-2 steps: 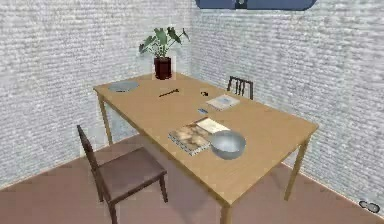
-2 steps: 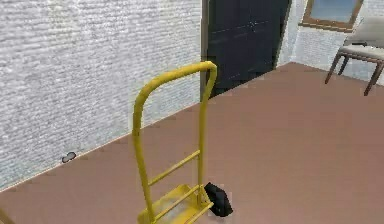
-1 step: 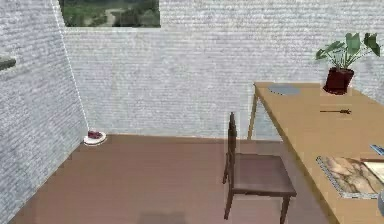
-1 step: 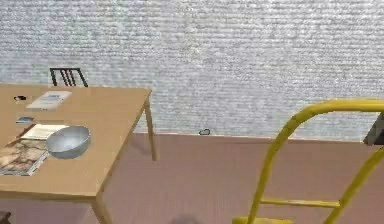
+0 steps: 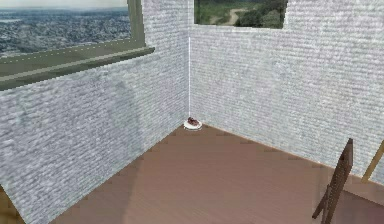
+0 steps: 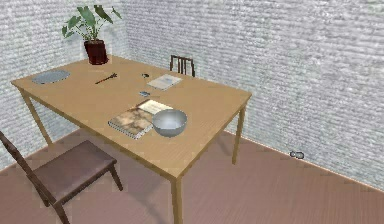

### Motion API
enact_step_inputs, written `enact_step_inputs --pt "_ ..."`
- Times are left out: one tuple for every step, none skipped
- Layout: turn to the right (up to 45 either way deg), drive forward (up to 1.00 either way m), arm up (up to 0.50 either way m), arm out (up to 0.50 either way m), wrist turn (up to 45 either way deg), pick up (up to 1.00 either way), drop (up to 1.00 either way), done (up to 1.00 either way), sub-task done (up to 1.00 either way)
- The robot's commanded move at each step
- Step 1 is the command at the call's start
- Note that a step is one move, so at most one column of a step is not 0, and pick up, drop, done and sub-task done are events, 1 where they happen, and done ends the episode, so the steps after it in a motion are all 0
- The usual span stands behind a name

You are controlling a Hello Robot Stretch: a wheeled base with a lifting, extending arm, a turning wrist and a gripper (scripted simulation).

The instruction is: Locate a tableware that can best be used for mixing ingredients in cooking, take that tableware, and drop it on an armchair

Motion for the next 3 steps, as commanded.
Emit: enact_step_inputs --pt "0.0 0.00 0.50 0.00 0.0 0.00 0.00 0.00 0.00" --pt "0.0 0.00 0.38 0.00 0.0 0.00 0.00 0.00 0.00" --pt "0.0 0.00 0.00 0.50 0.0 0.00 0.00 0.00 0.00"
